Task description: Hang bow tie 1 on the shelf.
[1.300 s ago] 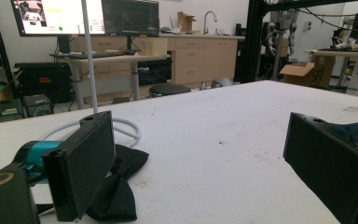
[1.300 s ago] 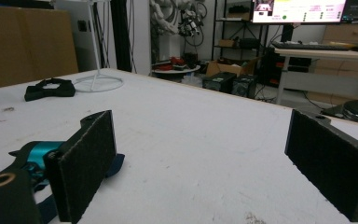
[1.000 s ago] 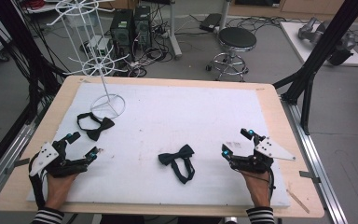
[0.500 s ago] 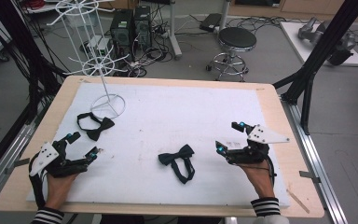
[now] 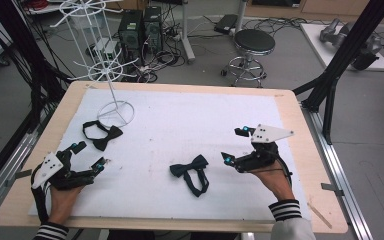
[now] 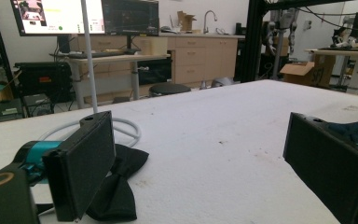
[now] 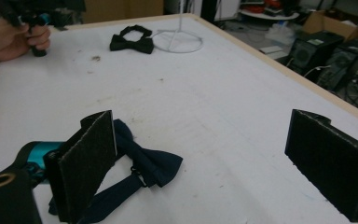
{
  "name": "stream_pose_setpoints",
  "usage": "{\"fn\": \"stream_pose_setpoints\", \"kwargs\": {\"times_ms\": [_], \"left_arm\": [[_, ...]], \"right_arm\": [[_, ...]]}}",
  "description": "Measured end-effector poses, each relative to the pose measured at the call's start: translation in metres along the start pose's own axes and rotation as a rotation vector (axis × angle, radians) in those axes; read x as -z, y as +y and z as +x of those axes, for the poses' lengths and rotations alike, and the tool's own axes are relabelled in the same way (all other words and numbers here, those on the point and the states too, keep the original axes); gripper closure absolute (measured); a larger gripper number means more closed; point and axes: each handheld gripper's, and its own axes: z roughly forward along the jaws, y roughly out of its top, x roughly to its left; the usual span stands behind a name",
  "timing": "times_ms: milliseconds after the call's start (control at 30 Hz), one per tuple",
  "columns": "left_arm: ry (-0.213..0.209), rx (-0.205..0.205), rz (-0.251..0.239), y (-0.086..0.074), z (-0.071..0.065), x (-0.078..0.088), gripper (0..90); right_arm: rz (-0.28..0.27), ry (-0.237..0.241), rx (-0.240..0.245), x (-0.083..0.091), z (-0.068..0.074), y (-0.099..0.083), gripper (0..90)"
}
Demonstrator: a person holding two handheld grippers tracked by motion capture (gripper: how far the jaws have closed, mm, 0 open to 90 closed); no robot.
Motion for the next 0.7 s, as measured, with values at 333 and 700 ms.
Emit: {"fn": "stream_pose_setpoints", "kwargs": {"times_ms": [333, 700], "left_arm": [[-0.001, -0.001, 0.001, 0.000, 0.000, 0.000, 9.5], [-0.001, -0.003, 0.002, 0.000, 0.000, 0.000, 9.5]], "right_arm": [[0.080, 0.072, 0.046, -0.018, -0.002, 0.013, 8.1], [0.157, 0.166, 0.068, -0.038, -0.004, 0.017, 8.1]]}}
